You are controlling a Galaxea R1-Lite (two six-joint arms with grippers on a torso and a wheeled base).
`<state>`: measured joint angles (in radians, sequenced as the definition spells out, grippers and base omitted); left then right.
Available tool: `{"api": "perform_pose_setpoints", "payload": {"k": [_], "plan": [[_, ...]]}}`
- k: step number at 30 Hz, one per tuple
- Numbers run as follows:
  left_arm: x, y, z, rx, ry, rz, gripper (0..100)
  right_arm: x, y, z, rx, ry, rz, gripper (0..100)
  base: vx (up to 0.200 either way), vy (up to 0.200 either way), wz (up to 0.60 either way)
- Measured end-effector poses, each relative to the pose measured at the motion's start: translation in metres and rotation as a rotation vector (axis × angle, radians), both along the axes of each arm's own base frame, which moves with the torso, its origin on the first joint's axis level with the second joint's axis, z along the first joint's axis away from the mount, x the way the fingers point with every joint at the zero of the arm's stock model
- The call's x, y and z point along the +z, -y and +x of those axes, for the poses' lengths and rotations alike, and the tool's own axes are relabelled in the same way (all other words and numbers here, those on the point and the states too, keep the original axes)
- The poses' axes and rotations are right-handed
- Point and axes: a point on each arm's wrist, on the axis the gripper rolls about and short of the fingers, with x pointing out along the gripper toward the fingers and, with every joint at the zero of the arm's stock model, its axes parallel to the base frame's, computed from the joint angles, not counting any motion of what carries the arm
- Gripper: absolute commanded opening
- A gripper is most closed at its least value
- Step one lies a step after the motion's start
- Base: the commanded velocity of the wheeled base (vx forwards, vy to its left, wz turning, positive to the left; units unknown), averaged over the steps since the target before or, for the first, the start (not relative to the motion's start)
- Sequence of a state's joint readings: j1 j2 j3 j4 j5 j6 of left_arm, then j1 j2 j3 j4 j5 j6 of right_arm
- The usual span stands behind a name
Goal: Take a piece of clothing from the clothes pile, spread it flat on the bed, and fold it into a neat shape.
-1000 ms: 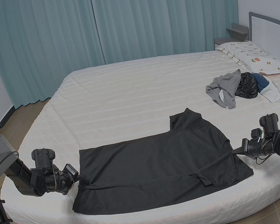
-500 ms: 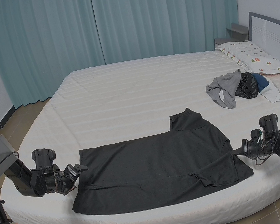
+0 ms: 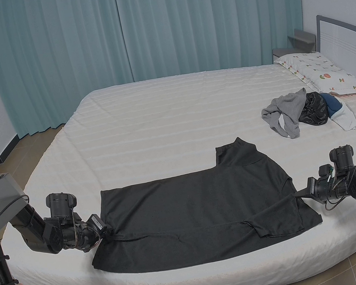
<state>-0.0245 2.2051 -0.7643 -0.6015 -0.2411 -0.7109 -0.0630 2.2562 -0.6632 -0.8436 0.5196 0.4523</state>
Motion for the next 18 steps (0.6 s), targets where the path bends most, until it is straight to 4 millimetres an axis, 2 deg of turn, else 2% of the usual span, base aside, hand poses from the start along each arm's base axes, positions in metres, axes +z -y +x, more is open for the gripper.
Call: {"api": "perform_pose_setpoints", "payload": {"k": [11, 18], "plan": [[0.006, -0.019, -0.008, 0.058, -0.004, 0.001, 0, 0.002, -0.001, -0.002, 0.003, 0.001, 0.003, 0, 0.000, 0.000, 0.00], [0.007, -0.021, -0.010, 0.065, -0.002, 0.001, 0, 0.005, -0.001, -0.001, 0.003, 0.015, 0.004, 0, 0.000, 0.000, 0.00]]}}
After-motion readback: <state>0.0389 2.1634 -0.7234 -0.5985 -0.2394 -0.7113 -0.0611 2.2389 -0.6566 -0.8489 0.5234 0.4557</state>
